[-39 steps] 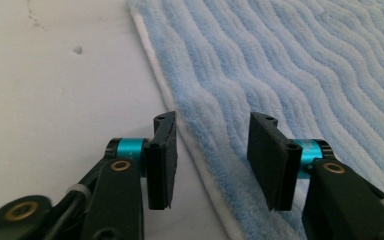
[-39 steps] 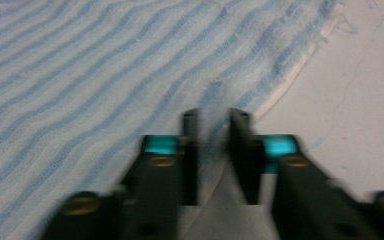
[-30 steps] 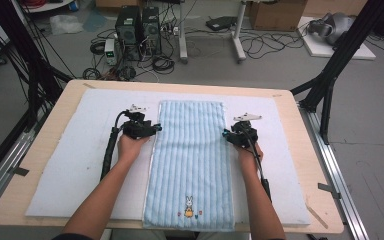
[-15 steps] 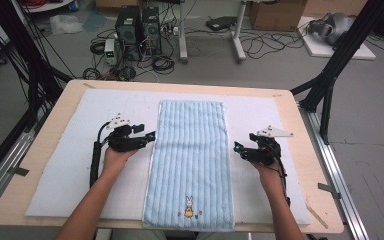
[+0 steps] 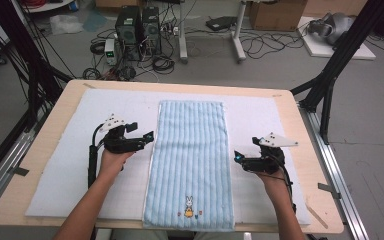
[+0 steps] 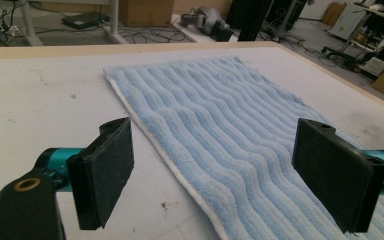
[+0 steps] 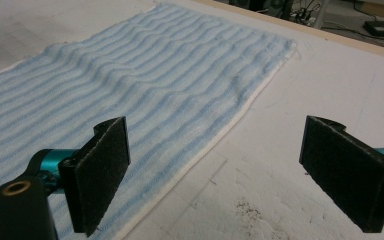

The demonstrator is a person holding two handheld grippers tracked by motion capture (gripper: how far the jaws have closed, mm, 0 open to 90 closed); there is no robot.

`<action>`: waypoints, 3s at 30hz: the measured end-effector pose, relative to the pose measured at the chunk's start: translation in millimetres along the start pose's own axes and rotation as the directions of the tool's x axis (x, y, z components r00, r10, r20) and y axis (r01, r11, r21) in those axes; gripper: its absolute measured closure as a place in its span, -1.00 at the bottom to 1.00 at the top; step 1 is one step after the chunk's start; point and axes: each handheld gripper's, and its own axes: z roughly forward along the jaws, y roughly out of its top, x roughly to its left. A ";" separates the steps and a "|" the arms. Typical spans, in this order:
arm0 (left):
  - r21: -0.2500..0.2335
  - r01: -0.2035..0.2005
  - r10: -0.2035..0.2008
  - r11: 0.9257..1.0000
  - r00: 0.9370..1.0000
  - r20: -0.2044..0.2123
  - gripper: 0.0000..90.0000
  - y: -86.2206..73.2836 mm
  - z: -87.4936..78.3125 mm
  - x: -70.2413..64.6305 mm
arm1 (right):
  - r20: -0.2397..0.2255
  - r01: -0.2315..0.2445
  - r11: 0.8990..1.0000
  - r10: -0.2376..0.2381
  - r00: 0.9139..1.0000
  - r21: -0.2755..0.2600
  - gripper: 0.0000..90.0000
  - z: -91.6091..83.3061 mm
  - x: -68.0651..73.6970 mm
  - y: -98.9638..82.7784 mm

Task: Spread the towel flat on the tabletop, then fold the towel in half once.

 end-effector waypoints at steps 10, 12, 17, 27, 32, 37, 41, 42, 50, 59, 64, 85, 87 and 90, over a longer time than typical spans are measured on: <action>0.001 0.006 -0.006 1.000 1.000 -0.016 -0.60 0.1 -4.6 -0.8 | -0.005 -0.025 1.000 0.026 1.000 0.004 -0.75 2.3 3.5 -0.7; -0.007 0.012 -0.013 1.000 1.000 -0.017 -0.60 2.1 -3.7 0.4 | -0.003 -0.027 1.000 0.027 1.000 0.002 -0.75 2.0 2.1 -1.2; 0.013 0.011 -0.010 1.000 1.000 -0.021 -0.60 6.6 2.9 3.3 | 0.004 -0.046 0.999 0.046 0.999 0.009 -0.75 4.7 0.6 -2.0; 0.058 0.072 -0.072 0.996 0.997 -0.006 -0.53 15.2 29.6 14.7 | 0.010 -0.046 0.998 0.046 0.999 0.037 -0.74 7.4 1.9 -5.2; 0.095 0.056 -0.053 0.994 0.998 -0.031 -0.52 15.7 47.0 12.1 | 0.017 -0.056 0.997 0.055 0.998 0.044 -0.74 7.0 1.8 -5.9; 0.161 0.050 -0.038 0.986 0.996 -0.078 -0.45 17.7 65.6 13.3 | 0.014 -0.063 0.997 0.062 0.998 0.047 -0.74 7.0 0.2 -6.5; 0.208 0.049 -0.026 0.977 0.993 -0.114 -0.36 17.6 80.5 17.0 | 0.012 -0.069 0.996 0.068 0.998 0.057 -0.74 7.5 -1.4 -7.5; 0.218 0.052 -0.026 0.975 0.992 -0.123 -0.35 16.7 83.7 17.5 | 0.011 -0.072 0.996 0.072 0.997 0.059 -0.74 7.8 -1.4 -7.6; 0.278 0.030 0.019 0.960 0.985 -0.174 -0.32 4.0 101.4 16.3 | 0.000 -0.077 0.995 0.077 0.997 0.070 -0.74 9.0 -1.8 -8.4; 0.336 -0.090 0.155 0.937 0.973 -0.172 0.35 1.7 102.9 9.3 | -0.006 -0.088 0.991 0.089 0.996 0.097 -0.74 12.6 -2.5 -9.7; 0.333 -0.135 0.188 0.933 0.973 -0.134 0.91 0.0 106.0 2.9 | -0.003 -0.090 0.991 0.090 0.996 0.104 -0.70 19.3 -2.1 -9.0; 0.283 -0.004 0.041 0.959 0.991 -0.124 0.92 1.5 102.3 17.8 | 0.056 -0.195 0.962 0.187 0.981 0.193 0.02 122.9 -33.1 28.7; 0.282 0.005 0.031 0.960 0.992 -0.123 0.92 1.6 102.0 18.8 | 0.087 -0.185 0.959 0.170 0.982 0.216 0.11 130.6 -31.1 29.3; 0.274 0.019 0.015 0.961 0.992 -0.121 0.93 1.9 101.5 20.7 | 0.129 -0.134 0.963 0.106 0.986 0.233 0.45 134.0 -26.2 32.6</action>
